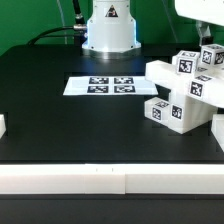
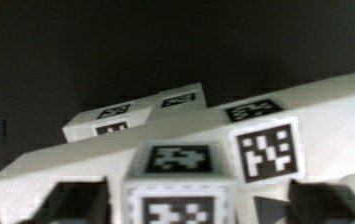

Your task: Assemble chair

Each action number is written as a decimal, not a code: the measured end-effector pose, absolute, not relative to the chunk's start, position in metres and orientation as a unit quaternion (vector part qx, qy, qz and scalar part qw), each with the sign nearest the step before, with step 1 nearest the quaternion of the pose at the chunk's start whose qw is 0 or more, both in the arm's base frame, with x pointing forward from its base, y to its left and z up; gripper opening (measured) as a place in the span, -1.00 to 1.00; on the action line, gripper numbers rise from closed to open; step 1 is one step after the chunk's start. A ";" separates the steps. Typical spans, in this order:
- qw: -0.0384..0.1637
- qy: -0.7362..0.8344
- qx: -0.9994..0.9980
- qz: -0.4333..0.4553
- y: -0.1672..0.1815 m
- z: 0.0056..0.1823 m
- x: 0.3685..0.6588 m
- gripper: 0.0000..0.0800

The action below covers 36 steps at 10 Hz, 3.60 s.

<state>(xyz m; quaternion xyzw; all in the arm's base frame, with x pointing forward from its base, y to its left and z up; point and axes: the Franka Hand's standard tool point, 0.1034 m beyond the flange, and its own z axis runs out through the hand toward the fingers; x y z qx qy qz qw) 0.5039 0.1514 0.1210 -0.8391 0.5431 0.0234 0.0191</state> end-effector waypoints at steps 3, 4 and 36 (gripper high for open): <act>0.020 0.544 -0.838 0.024 0.152 0.121 0.504 0.61; 0.020 0.544 -0.838 0.024 0.152 0.121 0.504 0.62; 0.025 -0.044 -0.999 0.010 0.143 0.121 0.506 -0.29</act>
Offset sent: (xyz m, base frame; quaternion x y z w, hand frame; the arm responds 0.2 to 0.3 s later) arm 0.0000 0.0000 0.0000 0.0000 0.0000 0.0000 1.0000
